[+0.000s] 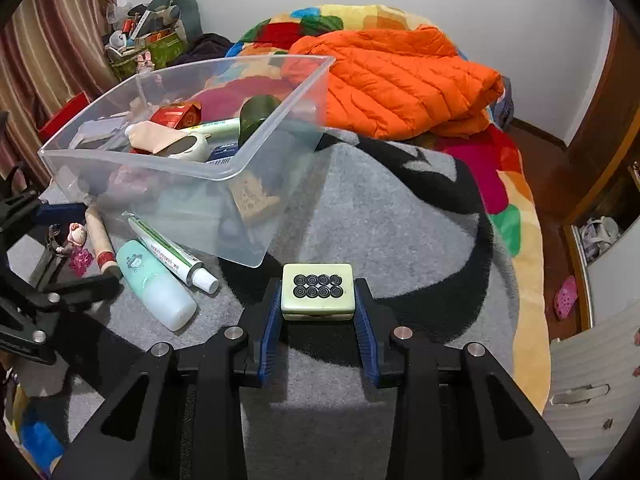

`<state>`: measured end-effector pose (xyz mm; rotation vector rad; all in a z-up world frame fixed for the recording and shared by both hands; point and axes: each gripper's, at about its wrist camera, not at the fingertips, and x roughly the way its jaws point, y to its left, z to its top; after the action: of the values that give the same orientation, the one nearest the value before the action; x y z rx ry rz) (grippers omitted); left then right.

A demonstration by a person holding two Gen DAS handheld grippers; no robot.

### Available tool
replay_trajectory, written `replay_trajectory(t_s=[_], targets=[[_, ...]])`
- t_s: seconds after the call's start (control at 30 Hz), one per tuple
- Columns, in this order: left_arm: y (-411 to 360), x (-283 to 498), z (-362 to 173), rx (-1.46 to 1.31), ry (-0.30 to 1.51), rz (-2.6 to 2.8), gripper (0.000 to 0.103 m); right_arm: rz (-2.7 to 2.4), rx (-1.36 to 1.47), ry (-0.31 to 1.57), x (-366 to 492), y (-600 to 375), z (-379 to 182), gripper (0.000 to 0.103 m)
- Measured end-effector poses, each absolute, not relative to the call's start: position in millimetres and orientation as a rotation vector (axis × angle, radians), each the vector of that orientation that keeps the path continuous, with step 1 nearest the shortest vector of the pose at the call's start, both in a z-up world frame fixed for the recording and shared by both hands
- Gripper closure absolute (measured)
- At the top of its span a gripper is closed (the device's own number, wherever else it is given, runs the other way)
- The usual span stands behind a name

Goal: Organize objects
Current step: 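Move the left gripper to the beige tube while the right grasps the dotted block, then drop the beige tube and dotted block into the clear box, open both grippers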

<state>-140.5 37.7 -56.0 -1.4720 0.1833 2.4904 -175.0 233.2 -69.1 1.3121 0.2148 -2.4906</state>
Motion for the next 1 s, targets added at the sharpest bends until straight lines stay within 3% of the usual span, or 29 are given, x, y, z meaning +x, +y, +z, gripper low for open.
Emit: replay_trajectory(t_s=[0.13,0.23,0.63,1.0], targets=[[32,-139,-53,-1.444,0.139,2.506,0.005,-2.517,1.26,0.196,-165,236,-62,0.072],[32,-134,-48,-1.398,0.136,2.516,0.019,-2.508,1.235,0.165,-156,236,-59,0.072],[44,-82,-29,-1.219,0.255,2.571,0.019,-2.467,1.173,0.13,-123,226,-50,0.072],[20,-66,27,-0.998,0.134,2.798,0.019,-2.485,1.027,0.067,-119,206,-12,0.072]])
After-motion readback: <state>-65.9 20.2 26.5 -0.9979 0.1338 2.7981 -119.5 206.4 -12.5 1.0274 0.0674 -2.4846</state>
